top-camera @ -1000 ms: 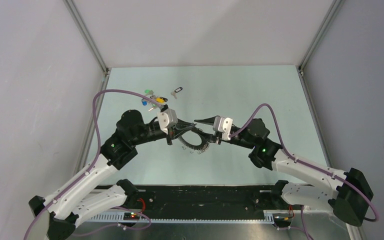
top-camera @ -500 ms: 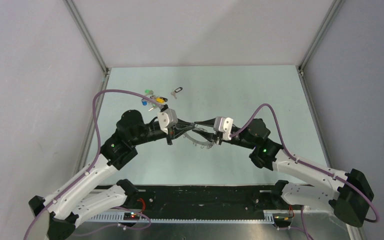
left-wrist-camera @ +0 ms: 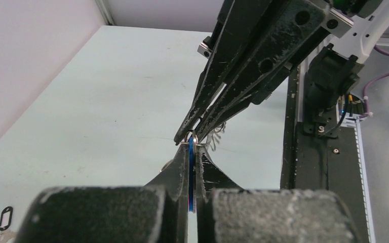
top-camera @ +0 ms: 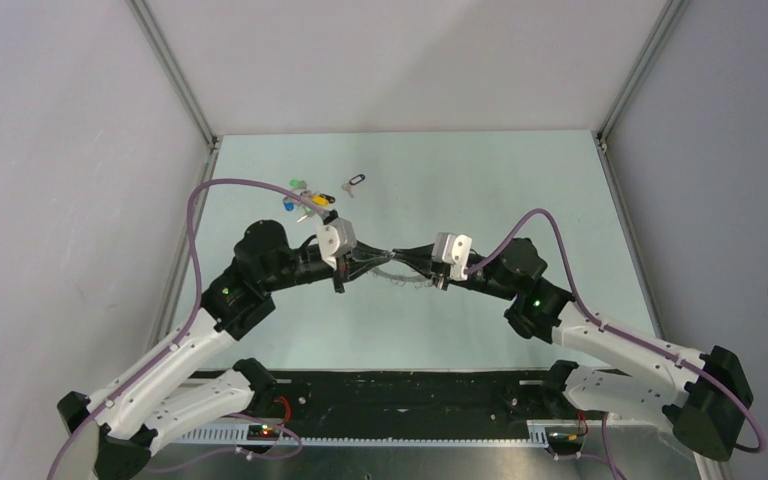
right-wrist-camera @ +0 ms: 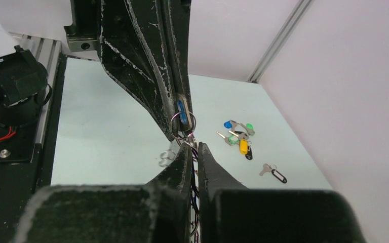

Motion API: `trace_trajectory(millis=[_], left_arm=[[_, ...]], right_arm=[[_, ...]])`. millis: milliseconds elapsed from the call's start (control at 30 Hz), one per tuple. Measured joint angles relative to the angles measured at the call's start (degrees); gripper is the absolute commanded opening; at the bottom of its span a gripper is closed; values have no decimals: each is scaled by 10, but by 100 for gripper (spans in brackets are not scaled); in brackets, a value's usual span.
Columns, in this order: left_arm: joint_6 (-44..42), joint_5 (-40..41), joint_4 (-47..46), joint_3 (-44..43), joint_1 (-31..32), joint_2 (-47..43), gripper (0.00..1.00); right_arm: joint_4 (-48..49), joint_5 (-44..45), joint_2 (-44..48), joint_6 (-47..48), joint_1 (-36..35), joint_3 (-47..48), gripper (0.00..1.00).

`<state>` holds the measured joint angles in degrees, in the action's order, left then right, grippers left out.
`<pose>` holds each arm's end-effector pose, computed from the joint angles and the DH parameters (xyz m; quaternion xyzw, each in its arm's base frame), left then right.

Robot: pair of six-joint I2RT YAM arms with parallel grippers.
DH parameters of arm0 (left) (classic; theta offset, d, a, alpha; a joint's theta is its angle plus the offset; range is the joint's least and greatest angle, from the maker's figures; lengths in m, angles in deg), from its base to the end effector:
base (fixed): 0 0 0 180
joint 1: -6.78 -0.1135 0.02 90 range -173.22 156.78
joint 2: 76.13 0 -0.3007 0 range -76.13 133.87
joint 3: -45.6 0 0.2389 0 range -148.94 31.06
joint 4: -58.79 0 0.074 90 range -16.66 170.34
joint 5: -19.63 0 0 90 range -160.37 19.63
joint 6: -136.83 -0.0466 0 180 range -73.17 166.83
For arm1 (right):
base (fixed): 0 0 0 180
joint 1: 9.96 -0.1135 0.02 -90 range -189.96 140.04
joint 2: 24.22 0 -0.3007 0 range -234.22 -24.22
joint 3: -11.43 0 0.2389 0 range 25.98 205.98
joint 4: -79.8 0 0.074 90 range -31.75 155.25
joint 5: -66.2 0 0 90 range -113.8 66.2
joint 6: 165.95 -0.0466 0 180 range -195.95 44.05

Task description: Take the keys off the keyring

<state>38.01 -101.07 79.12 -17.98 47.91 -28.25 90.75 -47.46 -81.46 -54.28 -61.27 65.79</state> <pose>0.1064 -0.1245 0.3920 0.4620 0.5668 -0.3688 0.5738 0.1176 0.1767 0.3707 -0.5060 0.4238 0.3190 0.6801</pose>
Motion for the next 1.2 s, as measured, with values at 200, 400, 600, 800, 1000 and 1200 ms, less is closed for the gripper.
trace_trajectory(millis=[200,400,600,800,1000,1200], left_arm=[[12,-15,12,0,-1,0,0],[18,-20,15,0,-4,0,0],[19,-22,17,0,-11,5,0],[14,-7,13,-1,-14,14,0],[14,10,13,-4,-17,29,0],[17,14,17,-5,-17,34,0]], right_arm=[[-13,-22,2,0,4,0,0],[-16,-66,7,-29,29,0,0],[-15,-135,14,-93,74,7,0],[-94,-177,-29,-112,87,71,0],[-144,-200,-78,-132,93,109,0],[-150,-204,-81,-143,95,111,0]])
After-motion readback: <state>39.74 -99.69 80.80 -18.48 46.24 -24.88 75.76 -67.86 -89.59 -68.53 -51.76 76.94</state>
